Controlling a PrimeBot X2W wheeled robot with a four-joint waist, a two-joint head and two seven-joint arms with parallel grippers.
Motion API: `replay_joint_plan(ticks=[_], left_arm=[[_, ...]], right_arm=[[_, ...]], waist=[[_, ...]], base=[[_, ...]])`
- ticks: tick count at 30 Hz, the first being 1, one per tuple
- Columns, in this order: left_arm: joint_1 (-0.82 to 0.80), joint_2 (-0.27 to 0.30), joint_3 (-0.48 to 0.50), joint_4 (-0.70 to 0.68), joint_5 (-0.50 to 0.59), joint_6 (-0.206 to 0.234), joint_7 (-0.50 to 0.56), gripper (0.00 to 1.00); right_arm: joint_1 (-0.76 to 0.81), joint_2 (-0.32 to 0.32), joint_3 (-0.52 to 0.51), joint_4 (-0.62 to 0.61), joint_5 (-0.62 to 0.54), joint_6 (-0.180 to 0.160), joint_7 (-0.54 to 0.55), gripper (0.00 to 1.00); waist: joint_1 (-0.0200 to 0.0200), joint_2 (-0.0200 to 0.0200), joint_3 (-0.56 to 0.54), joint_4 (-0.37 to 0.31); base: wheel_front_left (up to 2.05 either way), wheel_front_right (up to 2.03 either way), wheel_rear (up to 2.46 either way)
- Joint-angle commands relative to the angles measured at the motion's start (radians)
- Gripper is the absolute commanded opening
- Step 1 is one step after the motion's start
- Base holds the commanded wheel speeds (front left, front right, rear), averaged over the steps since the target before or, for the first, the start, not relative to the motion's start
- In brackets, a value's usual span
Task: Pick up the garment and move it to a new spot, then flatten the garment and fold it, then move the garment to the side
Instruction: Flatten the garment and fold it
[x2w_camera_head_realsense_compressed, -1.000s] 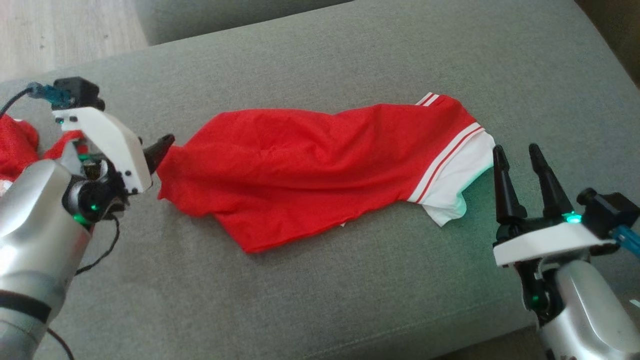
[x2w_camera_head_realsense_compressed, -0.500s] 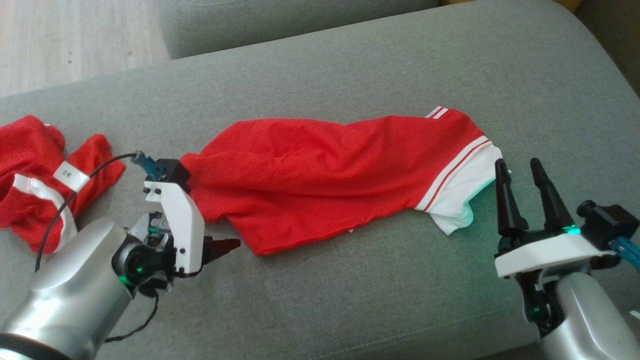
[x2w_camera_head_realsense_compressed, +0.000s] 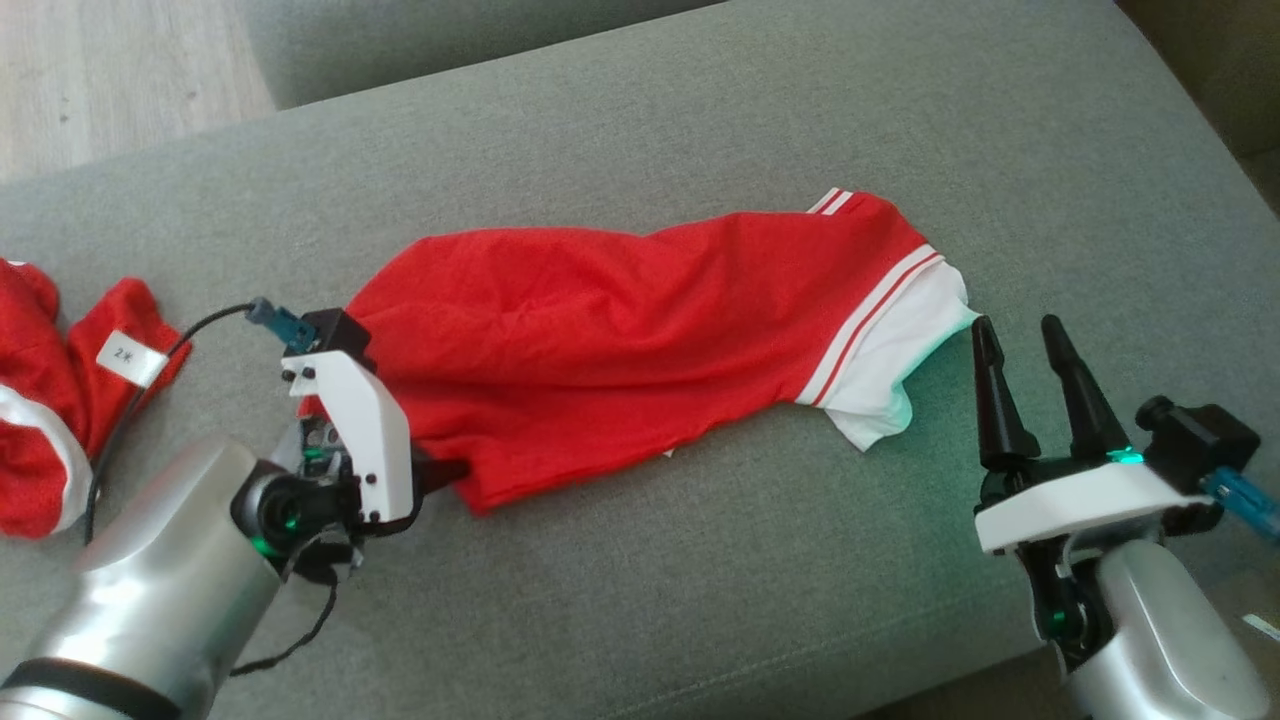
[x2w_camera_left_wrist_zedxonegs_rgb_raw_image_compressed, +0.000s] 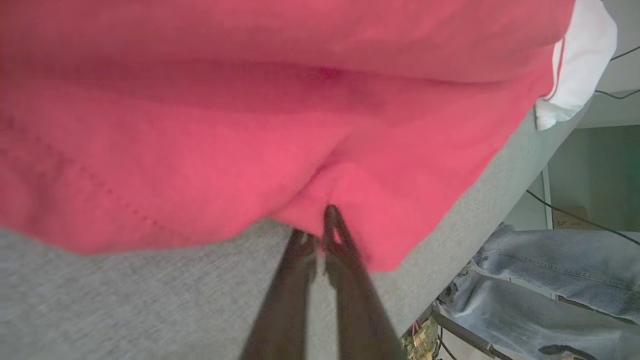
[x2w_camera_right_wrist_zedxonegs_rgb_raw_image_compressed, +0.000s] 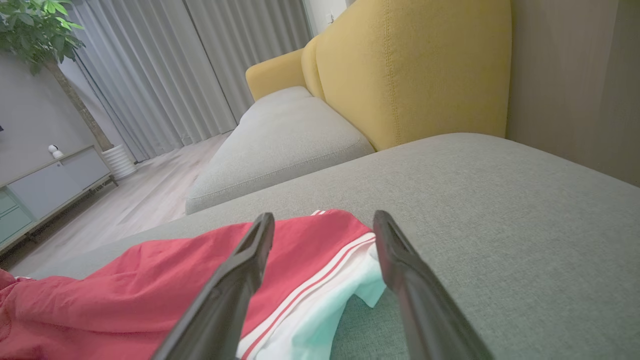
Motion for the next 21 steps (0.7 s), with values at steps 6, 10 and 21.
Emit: replay_joint_plan(ticks=[6,10,21], left_arm=[[-0.111,0.061,0.061,-0.056,-0.008,-0.022,0.016,0.00],[-0.168,0.078,0.104,-0.135,-0.036,-0.011,0.028,0.00],[-0.312,0.010,0.133,-0.063,0.030,0.092,-0.059,0.00]], right_arm=[[-0.034,-0.002,0.022,-0.019,0.008,0.008,-0.011,1.00],[-0.034,-0.001,0.022,-0.021,0.009,0.008,-0.011,1.00],[-0.087,0.035,0.048,-0.031,0.029,0.008,-0.011,1.00]], waist=[[0.0000,0.0000,-0.008,-0.009],[0.0000,0.0000,0.004,-0.032],[0.0000,0.0000,0.108,-0.138]], base=[[0.00,0.00,0.00],[0.00,0.00,0.00],[0.00,0.00,0.00]])
